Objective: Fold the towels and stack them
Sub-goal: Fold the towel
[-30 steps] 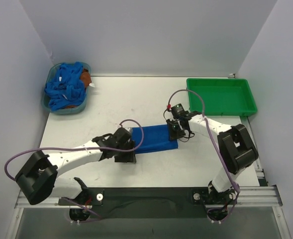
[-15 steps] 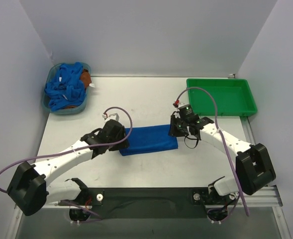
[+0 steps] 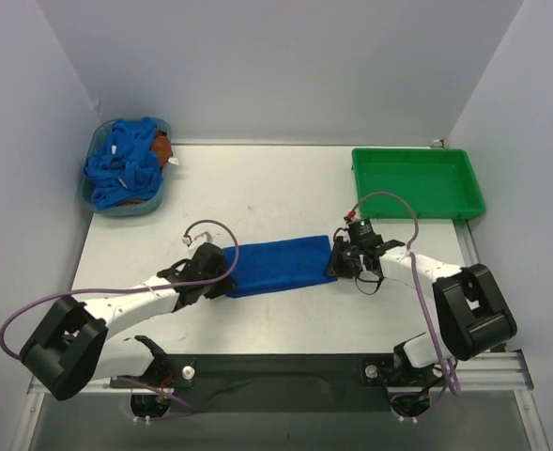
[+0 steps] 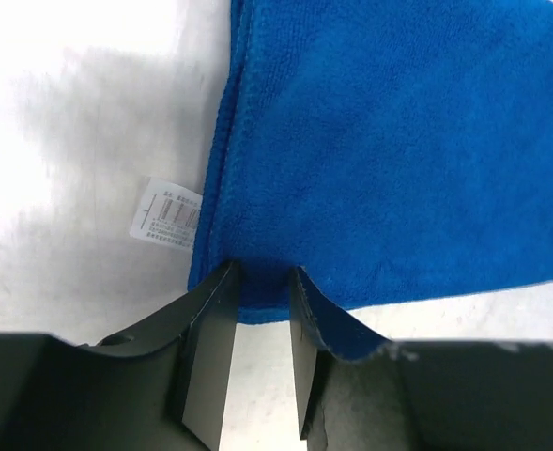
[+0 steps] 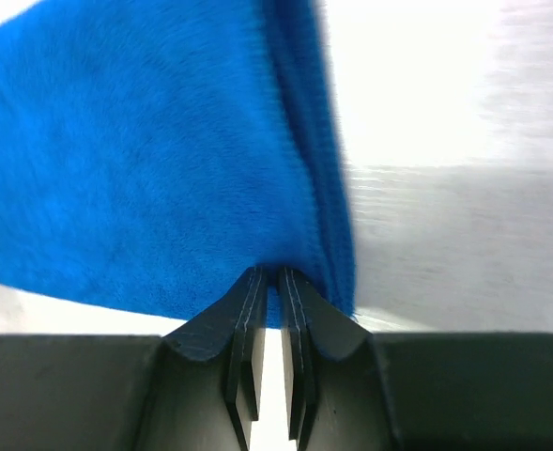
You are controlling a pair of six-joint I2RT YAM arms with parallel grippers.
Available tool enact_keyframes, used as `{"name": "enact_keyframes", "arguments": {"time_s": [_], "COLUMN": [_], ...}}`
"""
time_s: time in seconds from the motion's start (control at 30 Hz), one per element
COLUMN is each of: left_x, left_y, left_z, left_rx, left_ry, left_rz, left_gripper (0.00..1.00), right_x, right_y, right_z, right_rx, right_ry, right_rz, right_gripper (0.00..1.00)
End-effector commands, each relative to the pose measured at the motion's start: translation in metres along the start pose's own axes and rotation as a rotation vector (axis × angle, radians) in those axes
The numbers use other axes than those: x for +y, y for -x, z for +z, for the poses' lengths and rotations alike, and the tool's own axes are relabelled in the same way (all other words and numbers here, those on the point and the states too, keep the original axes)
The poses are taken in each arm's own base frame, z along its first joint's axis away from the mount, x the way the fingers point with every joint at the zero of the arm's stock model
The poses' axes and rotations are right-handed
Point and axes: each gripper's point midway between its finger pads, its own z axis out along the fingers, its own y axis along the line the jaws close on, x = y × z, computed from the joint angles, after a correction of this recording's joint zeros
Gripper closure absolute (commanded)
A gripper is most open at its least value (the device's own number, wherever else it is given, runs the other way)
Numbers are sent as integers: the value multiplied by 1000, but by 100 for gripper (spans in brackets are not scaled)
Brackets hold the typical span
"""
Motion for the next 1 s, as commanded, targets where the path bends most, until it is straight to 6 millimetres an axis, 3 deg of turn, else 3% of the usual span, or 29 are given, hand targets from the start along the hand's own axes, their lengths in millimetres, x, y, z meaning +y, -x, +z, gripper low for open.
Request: {"name": "enact_keyframes", "arguments": {"time_s": [0.0, 0.13, 0.2, 0.33, 0.4, 0.47, 0.57, 0.7, 0.8, 0.83, 0.87, 0.97], "left_x": [24, 4, -11, -41, -58, -67, -63, -42, -14, -8, 2, 14], "left_y": [-30, -18, -6, 14, 21, 18, 2, -26, -40, -42, -47, -42], "left_z": [-3, -30, -42, -64, -67, -58, -35, -10, 4, 6, 7, 7], "left_rx": [71, 40, 6, -46, -59, -42, 24, 106, 121, 129, 139, 129], "left_ry": [8, -76, -119, -214, -260, -270, -231, -176, -104, -95, -77, -59], "left_rz": [-104, -76, -68, -62, -51, -41, -36, -74, -129, -137, -143, -168], "left_gripper": [61, 57, 52, 44, 44, 45, 51, 55, 60, 60, 61, 62], "right_x": [-14, 5, 22, 67, 98, 122, 134, 118, 80, 76, 61, 26], "right_y": [3, 15, 30, 39, 39, 29, 14, 1, -13, -7, -14, -8], "right_z": [-6, -17, -27, -40, -43, -38, -21, 1, 17, 18, 19, 16], "right_rx": [-48, -109, -173, -210, -221, -181, -129, -108, -91, -108, -100, -155], "right_ry": [-10, 75, 140, 309, 408, 484, 510, 494, 415, 406, 380, 343], "right_rz": [84, 79, 78, 52, 18, 9, 16, 72, 127, 143, 177, 281], "right_gripper": [86, 86, 85, 75, 66, 58, 53, 53, 53, 54, 54, 54]}}
